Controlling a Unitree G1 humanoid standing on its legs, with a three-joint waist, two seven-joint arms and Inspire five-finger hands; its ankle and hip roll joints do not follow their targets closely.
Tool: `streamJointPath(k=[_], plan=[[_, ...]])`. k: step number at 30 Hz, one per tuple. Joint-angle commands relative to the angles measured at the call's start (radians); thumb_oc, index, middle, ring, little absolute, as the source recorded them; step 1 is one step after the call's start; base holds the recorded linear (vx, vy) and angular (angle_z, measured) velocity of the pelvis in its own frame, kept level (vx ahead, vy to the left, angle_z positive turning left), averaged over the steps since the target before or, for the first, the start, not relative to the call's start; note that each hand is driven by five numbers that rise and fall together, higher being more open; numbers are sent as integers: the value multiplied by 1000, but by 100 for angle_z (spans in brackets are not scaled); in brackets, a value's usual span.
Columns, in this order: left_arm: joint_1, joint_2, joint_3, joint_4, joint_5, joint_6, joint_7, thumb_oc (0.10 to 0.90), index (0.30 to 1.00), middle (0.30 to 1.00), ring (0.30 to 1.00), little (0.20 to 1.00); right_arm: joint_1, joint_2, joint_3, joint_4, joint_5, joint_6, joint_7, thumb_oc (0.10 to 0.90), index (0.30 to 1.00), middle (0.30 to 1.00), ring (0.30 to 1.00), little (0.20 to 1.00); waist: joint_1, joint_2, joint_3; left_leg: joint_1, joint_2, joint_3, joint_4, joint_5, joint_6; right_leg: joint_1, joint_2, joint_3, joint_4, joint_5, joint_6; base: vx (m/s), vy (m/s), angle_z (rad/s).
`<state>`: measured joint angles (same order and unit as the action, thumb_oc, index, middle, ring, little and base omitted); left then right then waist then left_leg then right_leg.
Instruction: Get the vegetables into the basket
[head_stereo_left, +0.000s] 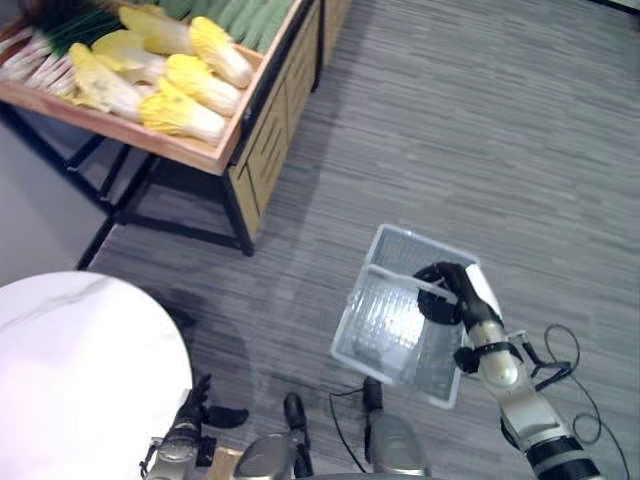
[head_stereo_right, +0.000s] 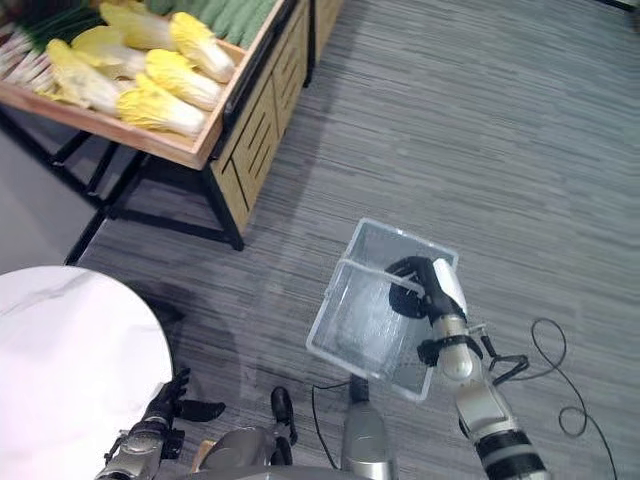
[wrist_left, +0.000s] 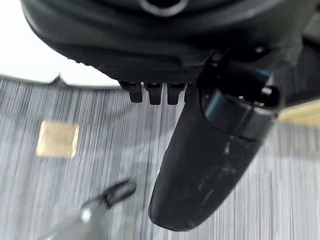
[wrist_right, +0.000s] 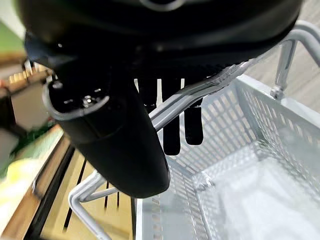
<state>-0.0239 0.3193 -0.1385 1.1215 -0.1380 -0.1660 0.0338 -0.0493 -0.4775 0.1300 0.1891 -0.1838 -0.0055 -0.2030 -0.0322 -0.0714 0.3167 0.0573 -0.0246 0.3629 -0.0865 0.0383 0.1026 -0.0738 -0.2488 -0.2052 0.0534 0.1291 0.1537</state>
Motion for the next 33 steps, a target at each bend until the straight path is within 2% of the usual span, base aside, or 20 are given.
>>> streamJointPath(k=[1,5,8,12,20,21,22,23,24,25,26,27,28,29,30,33], plan=[[15,-27,28,-4,10,-7,-43,900,1000,1000,1000,1000,-122,-123,-140,-54,-42,-73,-67,400,300,300,300,300,-2,8,-70,-17,83,11,54,-72,-88,37,-28,-18,52,0,10,-20,35,-67],[22,-44,29,8,12,0,-68,900,1000,1000,1000,1000,-125,-140,-147,-20,-55,-62,-61,400,300,300,300,300,2,2,-80,-6,79,47,57,-79,-94,48,-25,-56,2,18,12,16,-10,-57],[20,-40,15,9,40,-6,-89,900,1000,1000,1000,1000,-119,-164,-167,15,-63,-50,-62,400,300,300,300,300,-10,6,-81,-1,83,48,87,-87,-107,64,-6,-38,-43,19,6,69,-147,-31],[13,-29,1,-5,58,-14,-86,900,1000,1000,1000,1000,-103,-189,-187,81,-84,-50,-86,400,300,300,300,300,-18,18,-82,-1,109,54,107,-80,-131,93,19,-41,-90,-12,-8,36,-149,-9],[-7,-23,-9,-39,62,-20,-69,900,1000,1000,1000,1000,-53,-203,-230,86,-90,-48,-97,400,300,300,300,300,-38,41,-78,-13,149,35,158,-66,-163,103,48,-29,-68,-60,-40,38,-151,1],[-12,-21,-6,-51,56,-23,-59,900,1000,1000,1000,1000,-46,-208,-232,79,-89,-51,-99,400,300,300,300,300,-37,40,-71,-33,162,23,221,-69,-174,107,51,-27,-67,-69,-48,-2,-205,11],[-19,-21,-9,-61,53,-26,-48,900,1000,1000,1000,1000,-37,-216,-238,72,-87,-57,-103,400,300,300,300,300,-38,35,-59,-83,189,0,337,-52,-197,118,59,-26,-75,-74,-64,-3,-205,23],[-20,-20,-9,-61,53,-25,-48,900,1000,1000,1000,1000,-37,-215,-239,72,-87,-57,-103,400,300,300,300,300,-39,35,-63,-91,190,-2,339,-50,-197,113,60,-27,-77,-72,-65,11,-191,28],[-23,-25,-13,-71,49,-31,-35,900,1000,1000,1000,1000,-35,-224,-241,72,-83,-67,-101,400,300,300,300,300,-27,32,-48,-121,190,-75,421,-33,-211,130,68,-16,-78,-82,-75,27,-72,26],[-22,-30,-18,-73,47,-32,-23,900,1000,1000,1000,1000,-38,-226,-236,74,-78,-69,-103,400,300,300,300,300,-13,33,-44,-138,160,-150,408,-24,-217,130,67,-4,-74,-85,-75,55,-58,-4],[-24,-34,-26,-70,49,-31,-14,900,1000,1000,1000,1000,-39,-230,-235,90,-74,-71,-109,400,300,300,300,300,-2,31,-44,-153,143,-191,356,-33,-214,128,64,4,-71,-84,-71,32,18,-23],[-24,-34,-26,-70,49,-31,-14,900,1000,1000,1000,1000,-39,-230,-235,90,-74,-71,-109,400,300,300,300,300,-2,31,-44,-153,143,-191,356,-33,-214,128,64,4,-71,-84,-71,91,61,-31],[-29,-37,-45,-61,53,-34,-12,900,1000,1000,1000,1000,-44,-225,-231,97,-62,-74,-119,400,300,300,300,300,-1,25,-48,-161,150,-205,226,-16,-205,132,54,7,-70,-81,-59,92,84,-15],[-33,-37,-53,-56,57,-35,-16,900,1000,1000,1000,1000,-40,-222,-231,90,-61,-76,-118,400,300,300,300,300,-6,27,-51,-146,155,-182,199,-15,-199,127,53,7,-65,-82,-54,114,113,0],[-34,-37,-56,-51,59,-34,-17,900,1000,1000,1000,1000,-43,-216,-227,97,-68,-77,-124,400,300,300,300,300,1,26,-57,-131,140,-199,192,-28,-188,118,53,19,-56,-87,-48,77,88,1],[-31,-43,-49,-32,66,-38,-9,900,1000,1000,1000,1000,-46,-197,-224,113,-60,-77,-131,400,300,300,300,300,7,23,-69,-89,116,-182,143,-32,-163,120,50,34,-59,-77,-42,120,165,-22]])
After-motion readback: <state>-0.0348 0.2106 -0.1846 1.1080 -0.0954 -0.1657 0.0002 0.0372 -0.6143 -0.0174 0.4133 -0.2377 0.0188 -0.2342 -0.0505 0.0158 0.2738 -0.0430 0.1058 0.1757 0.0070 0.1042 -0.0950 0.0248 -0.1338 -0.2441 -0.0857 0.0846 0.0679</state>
